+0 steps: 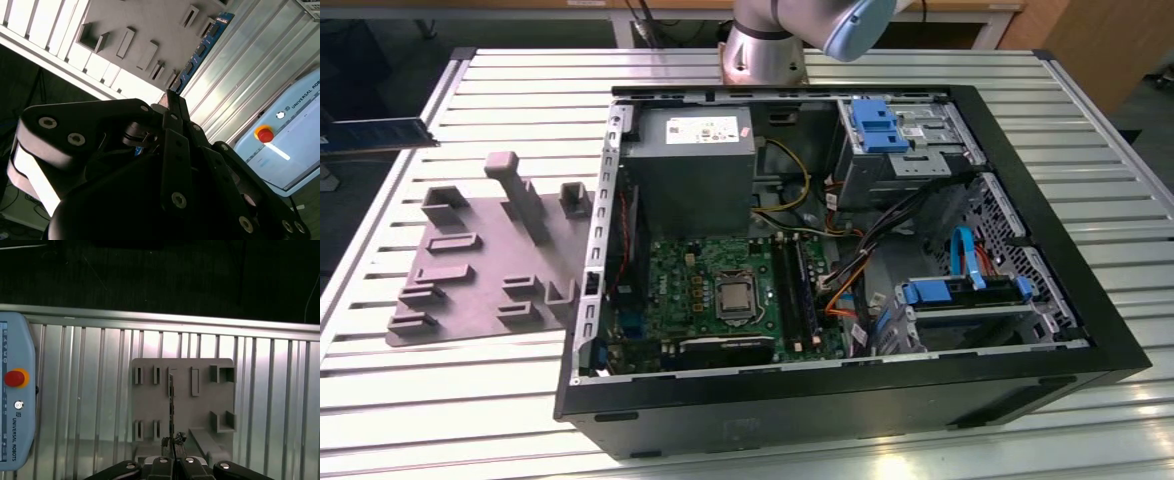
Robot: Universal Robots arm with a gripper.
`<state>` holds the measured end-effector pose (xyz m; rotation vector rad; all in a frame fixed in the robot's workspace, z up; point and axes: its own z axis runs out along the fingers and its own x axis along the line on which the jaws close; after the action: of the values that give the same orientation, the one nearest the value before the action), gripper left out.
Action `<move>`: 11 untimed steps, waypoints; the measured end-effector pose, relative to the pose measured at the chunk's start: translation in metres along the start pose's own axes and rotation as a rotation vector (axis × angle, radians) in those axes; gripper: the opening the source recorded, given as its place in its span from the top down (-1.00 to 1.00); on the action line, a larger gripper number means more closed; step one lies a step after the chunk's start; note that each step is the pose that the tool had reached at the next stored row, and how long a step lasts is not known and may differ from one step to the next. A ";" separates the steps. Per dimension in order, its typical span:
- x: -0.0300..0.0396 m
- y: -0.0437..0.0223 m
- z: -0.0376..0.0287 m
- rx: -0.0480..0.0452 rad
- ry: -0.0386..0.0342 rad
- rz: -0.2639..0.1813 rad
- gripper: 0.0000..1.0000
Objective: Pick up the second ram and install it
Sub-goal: 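Pick up the second ram and move it above second insertion slot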
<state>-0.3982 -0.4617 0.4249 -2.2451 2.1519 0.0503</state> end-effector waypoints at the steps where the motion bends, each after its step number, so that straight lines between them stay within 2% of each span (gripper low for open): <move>1: 0.0000 0.0000 -0.0008 0.0001 0.0000 0.000 0.76; 11: -0.0004 0.0000 -0.0092 0.0006 -0.0002 0.000 0.76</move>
<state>-0.3982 -0.4617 0.4340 -2.2447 2.1515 0.0499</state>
